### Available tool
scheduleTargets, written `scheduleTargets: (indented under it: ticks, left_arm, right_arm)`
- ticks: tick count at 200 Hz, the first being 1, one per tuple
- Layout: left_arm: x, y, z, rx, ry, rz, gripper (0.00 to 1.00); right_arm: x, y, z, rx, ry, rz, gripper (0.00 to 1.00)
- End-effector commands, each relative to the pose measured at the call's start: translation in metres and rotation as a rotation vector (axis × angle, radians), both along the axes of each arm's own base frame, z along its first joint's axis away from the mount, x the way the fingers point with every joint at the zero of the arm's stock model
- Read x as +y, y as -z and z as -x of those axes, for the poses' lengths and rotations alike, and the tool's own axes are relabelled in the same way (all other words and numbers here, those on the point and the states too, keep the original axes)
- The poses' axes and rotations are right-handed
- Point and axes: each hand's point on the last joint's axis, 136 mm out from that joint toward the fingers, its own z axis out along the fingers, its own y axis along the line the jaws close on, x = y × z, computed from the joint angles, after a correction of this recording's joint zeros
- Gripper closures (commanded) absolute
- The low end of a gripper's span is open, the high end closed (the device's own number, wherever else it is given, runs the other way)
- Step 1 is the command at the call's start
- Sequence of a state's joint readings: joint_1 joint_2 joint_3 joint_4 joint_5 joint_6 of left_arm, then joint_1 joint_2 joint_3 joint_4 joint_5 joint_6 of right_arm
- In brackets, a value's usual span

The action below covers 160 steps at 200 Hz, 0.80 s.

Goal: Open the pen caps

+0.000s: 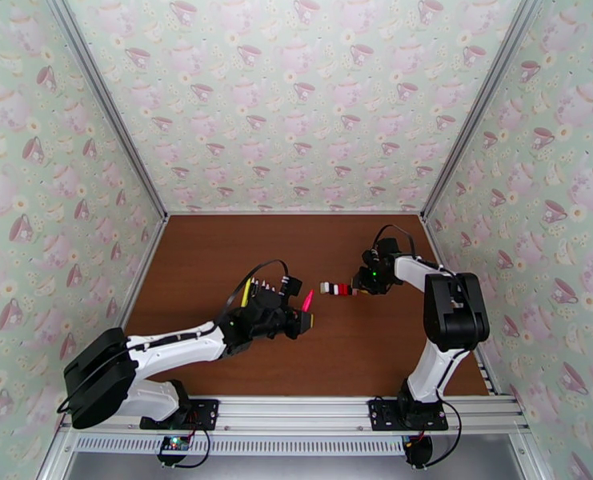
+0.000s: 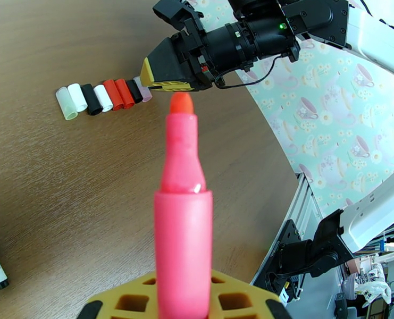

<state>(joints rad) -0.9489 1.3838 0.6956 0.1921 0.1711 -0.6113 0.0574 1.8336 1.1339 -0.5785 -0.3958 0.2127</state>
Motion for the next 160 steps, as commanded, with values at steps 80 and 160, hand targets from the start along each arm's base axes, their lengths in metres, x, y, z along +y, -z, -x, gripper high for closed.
scheduleTargets:
  ticks: [80,160]
  left_arm:
    - [0.013,0.006,-0.017,0.034,-0.148,-0.106,0.93]
    - [0.027,0.025,-0.029,0.071,-0.268,-0.269,0.92]
  right_arm:
    - [0.023,-0.100,0.022,-0.288,0.052,-0.076,0.63]
    - [0.057,-0.161,0.079,-0.504,-0.022,-0.263,0.09]
